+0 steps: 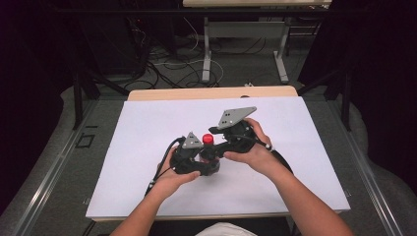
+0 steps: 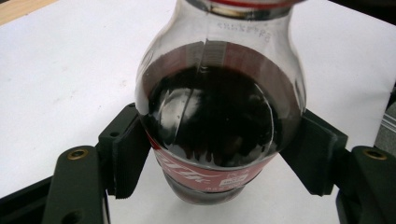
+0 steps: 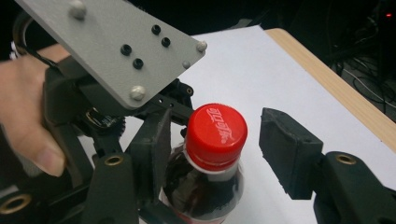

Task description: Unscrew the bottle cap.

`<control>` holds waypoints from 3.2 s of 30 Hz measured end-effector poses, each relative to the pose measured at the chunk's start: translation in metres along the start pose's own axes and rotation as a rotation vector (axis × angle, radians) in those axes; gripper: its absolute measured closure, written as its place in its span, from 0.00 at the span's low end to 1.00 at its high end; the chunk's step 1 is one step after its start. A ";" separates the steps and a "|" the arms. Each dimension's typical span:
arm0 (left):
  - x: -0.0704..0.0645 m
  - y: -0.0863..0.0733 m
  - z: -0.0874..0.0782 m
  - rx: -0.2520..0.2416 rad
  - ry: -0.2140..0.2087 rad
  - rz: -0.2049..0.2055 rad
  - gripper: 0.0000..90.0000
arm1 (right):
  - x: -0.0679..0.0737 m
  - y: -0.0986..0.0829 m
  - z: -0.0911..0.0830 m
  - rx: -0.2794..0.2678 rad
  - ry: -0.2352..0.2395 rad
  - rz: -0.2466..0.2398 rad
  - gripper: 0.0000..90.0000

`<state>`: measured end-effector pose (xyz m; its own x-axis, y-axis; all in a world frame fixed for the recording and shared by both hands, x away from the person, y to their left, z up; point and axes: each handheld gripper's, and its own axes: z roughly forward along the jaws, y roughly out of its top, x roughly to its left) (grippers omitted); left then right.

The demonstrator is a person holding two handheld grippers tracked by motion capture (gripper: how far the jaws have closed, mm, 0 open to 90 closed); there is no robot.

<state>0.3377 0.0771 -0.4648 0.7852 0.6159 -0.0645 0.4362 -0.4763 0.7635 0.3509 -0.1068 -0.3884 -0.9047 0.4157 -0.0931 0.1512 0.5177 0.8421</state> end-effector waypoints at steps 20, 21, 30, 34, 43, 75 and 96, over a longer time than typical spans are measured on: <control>-0.007 0.001 0.002 -0.001 0.000 0.010 0.33 | 0.019 -0.003 0.013 -0.035 -0.106 -0.018 0.62; -0.007 0.001 0.003 -0.001 0.000 0.011 0.33 | 0.018 -0.002 0.014 -0.040 -0.105 -0.016 0.63; -0.007 0.001 0.003 0.010 -0.010 0.023 0.33 | -0.011 0.005 0.012 0.037 0.118 -0.051 0.68; -0.008 0.002 0.001 0.008 -0.018 0.030 0.33 | -0.022 0.010 0.011 0.068 0.204 -0.082 0.68; -0.006 0.001 0.003 0.006 -0.012 0.030 0.33 | -0.033 0.012 0.006 0.066 0.281 -0.132 0.68; 0.014 -0.002 -0.007 -0.020 0.029 -0.036 0.33 | -0.033 -0.004 -0.019 0.077 0.132 -0.036 0.68; 0.029 0.001 -0.017 -0.037 0.086 -0.067 0.33 | -0.021 -0.069 -0.020 0.151 0.042 0.123 0.68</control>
<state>0.3532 0.1051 -0.4548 0.7137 0.6977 -0.0615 0.4683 -0.4100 0.7827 0.3512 -0.1659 -0.4335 -0.8910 0.4530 0.0300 0.3165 0.5723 0.7565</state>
